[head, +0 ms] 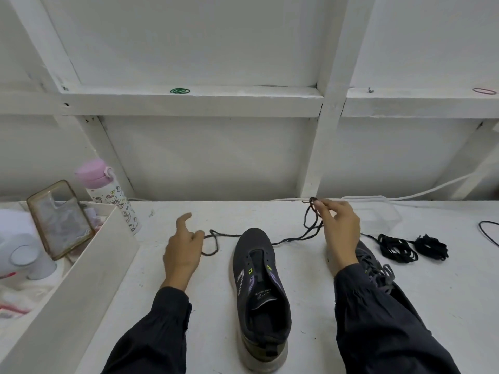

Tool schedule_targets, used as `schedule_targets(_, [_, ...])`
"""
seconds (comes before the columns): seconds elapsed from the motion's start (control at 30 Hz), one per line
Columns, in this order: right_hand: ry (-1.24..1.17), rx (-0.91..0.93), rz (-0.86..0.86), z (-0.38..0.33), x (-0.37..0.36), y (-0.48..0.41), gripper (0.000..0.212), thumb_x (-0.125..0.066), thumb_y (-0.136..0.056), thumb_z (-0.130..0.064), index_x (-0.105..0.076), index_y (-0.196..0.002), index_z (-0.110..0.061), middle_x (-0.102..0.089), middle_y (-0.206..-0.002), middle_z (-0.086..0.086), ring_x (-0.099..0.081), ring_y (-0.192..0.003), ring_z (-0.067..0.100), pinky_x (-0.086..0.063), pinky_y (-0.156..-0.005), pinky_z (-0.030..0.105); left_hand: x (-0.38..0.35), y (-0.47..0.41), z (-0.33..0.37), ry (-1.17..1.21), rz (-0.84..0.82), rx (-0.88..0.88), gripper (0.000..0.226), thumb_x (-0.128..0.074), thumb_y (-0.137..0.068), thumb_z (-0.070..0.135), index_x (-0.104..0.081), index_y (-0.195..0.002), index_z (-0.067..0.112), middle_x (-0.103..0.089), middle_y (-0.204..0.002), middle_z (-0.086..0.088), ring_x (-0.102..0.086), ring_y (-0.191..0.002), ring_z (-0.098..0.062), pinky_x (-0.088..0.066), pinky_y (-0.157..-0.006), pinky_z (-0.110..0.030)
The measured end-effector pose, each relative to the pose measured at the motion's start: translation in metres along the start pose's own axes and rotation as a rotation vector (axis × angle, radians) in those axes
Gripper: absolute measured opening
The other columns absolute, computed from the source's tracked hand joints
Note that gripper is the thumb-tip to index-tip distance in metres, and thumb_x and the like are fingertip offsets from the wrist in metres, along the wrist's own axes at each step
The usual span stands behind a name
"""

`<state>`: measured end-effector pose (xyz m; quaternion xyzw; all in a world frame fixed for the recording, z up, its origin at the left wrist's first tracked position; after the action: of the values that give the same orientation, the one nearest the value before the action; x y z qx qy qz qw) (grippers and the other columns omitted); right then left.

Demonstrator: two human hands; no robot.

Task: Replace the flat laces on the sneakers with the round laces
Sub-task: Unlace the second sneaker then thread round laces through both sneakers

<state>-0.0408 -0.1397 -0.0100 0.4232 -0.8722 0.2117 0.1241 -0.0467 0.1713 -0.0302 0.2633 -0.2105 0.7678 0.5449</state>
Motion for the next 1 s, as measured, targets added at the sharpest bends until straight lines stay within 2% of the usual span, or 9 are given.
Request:
schedule_targets(0.1, [-0.001, 0.128, -0.034, -0.016, 0.007, -0.007, 0.018, -0.067, -0.09, -0.038, -0.077, -0.096, -0.025, -0.061, -0.097, -0.006, -0.053, -0.092, 0.014, -0.038, -0.072, 0.027, 0.014, 0.003, 0.017, 0.269, 0.199, -0.174, 0.019, -0.042, -0.1, 0.01, -0.054, -0.111, 0.02, -0.059, -0.07, -0.002, -0.056, -0.064, -0.022, -0.048, -0.064, -0.039])
schedule_targets(0.23, [-0.395, 0.089, -0.24, -0.049, 0.014, -0.004, 0.014, -0.063, -0.094, -0.023, -0.075, -0.094, -0.016, -0.07, -0.075, 0.001, -0.063, -0.075, 0.011, -0.045, -0.073, 0.014, 0.016, 0.01, 0.04, 0.462, 0.197, -0.252, 0.029, -0.042, -0.1, 0.003, -0.064, -0.093, 0.019, -0.063, -0.086, 0.004, -0.059, -0.081, -0.01, -0.049, -0.078, -0.024])
schedule_targets(0.4, [-0.561, 0.119, -0.504, -0.09, 0.01, 0.011, 0.018, -0.057, -0.097, -0.018, -0.072, -0.102, -0.01, -0.052, -0.062, 0.008, -0.053, -0.062, 0.021, -0.048, -0.066, 0.027, -0.004, 0.014, 0.075, 0.465, -0.041, -0.359, 0.028, -0.065, -0.092, 0.019, -0.061, -0.12, 0.021, -0.058, -0.104, 0.011, -0.054, -0.088, 0.001, -0.047, -0.075, -0.013])
schedule_targets(0.47, [-0.628, 0.098, -0.601, -0.102, 0.007, 0.017, 0.019, -0.057, -0.095, -0.022, -0.072, -0.102, -0.012, -0.045, -0.061, 0.005, -0.047, -0.055, 0.021, -0.046, -0.059, 0.026, -0.017, 0.014, 0.088, 0.283, -0.158, -0.46, 0.048, -0.07, -0.087, 0.035, -0.054, -0.131, 0.023, -0.053, -0.111, 0.013, -0.052, -0.09, -0.003, -0.046, -0.077, -0.017])
schedule_targets(0.53, [-0.653, 0.098, -0.652, -0.109, 0.006, 0.019, 0.022, -0.059, -0.092, -0.028, -0.072, -0.103, -0.014, -0.041, -0.061, 0.001, -0.04, -0.052, 0.018, -0.039, -0.053, 0.023, -0.028, 0.014, 0.095, 0.072, -0.192, -0.521, 0.046, -0.066, -0.087, 0.045, -0.055, -0.128, 0.026, -0.052, -0.112, 0.012, -0.05, -0.09, -0.008, -0.044, -0.076, -0.025])
schedule_targets(0.63, [-0.633, 0.108, -0.575, -0.11, 0.01, 0.016, 0.019, -0.06, -0.093, -0.025, -0.073, -0.102, -0.013, -0.034, -0.058, -0.003, -0.029, -0.051, 0.013, -0.028, -0.046, 0.019, -0.033, 0.008, 0.093, 0.08, -0.199, -0.505, 0.016, -0.055, -0.097, 0.036, -0.069, -0.095, 0.029, -0.063, -0.097, 0.007, -0.057, -0.085, -0.013, -0.045, -0.075, -0.031])
schedule_targets(0.7, [-0.631, 0.067, -0.417, -0.105, 0.018, 0.007, 0.017, -0.059, -0.096, -0.021, -0.072, -0.1, -0.009, -0.03, -0.053, -0.008, -0.025, -0.048, 0.009, -0.024, -0.044, 0.017, -0.032, 0.002, 0.085, 0.188, -0.223, -0.417, 0.025, -0.053, -0.099, 0.026, -0.067, -0.079, 0.032, -0.066, -0.088, 0.005, -0.06, -0.082, -0.01, -0.045, -0.073, -0.027])
schedule_targets(0.8, [-0.726, -0.041, -0.188, -0.091, 0.035, -0.009, 0.017, -0.055, -0.098, -0.019, -0.067, -0.089, -0.012, -0.027, -0.049, -0.011, -0.022, -0.045, 0.007, -0.021, -0.041, 0.017, -0.026, -0.006, 0.07, 0.305, -0.233, -0.227, 0.029, -0.051, -0.098, 0.014, -0.07, -0.078, 0.022, -0.063, -0.074, 0.007, -0.054, -0.067, -0.007, -0.039, -0.06, -0.019])
schedule_targets(1.0, [-0.965, -0.213, -0.037, -0.071, 0.048, -0.021, 0.025, -0.051, -0.099, -0.021, -0.053, -0.075, -0.014, -0.033, -0.05, -0.008, -0.027, -0.04, 0.008, -0.022, -0.042, 0.02, -0.013, -0.016, 0.049, 0.768, -0.22, 0.188, 0.026, -0.047, -0.099, 0.012, -0.067, -0.083, 0.008, -0.055, -0.075, -0.003, -0.042, -0.054, -0.011, -0.029, -0.043, -0.017])
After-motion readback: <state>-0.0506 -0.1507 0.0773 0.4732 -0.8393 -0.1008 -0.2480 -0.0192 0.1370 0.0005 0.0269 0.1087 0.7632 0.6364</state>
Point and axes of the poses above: each hand's wrist, its own y-axis away from the middle knuckle, its own x-axis out of the back of the hand, z = x × y, the point moved 2 cm from there along -y, towards the middle knuckle
